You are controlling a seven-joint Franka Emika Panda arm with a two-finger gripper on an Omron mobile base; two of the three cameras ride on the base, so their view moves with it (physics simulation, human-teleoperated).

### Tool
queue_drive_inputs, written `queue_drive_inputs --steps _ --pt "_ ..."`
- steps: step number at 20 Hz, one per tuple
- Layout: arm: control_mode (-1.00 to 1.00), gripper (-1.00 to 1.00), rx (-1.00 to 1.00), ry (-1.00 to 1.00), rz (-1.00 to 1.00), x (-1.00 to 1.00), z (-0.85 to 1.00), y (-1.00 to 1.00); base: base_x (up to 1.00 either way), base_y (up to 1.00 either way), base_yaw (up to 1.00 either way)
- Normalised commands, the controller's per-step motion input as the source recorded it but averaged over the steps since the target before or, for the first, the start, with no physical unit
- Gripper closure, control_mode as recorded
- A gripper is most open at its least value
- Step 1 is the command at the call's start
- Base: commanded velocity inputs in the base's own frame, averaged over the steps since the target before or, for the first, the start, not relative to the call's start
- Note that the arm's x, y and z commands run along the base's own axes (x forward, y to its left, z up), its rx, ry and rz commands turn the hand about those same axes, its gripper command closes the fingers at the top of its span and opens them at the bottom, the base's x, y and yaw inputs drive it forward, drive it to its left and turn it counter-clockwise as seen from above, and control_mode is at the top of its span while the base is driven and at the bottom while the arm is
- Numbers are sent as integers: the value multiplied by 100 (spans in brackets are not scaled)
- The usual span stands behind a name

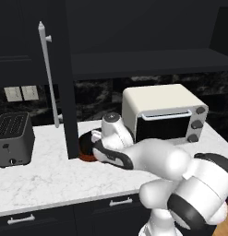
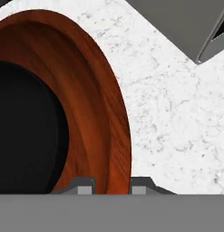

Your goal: Pick up the bowls on the counter and stack them on top of one another in the open cabinet. Place the smaller bowl on top of the larger bowl.

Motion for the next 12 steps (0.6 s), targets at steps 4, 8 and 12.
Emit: queue_drive_inputs --steps 4,8,12 --pt "-100 100 5 -26 -20 -83 100 -21 0 0 0" --pt "-100 100 10 -26 -28 -78 100 -29 0 0 0" --pt "-100 100 11 -10 -30 -56 100 -15 0 0 0"
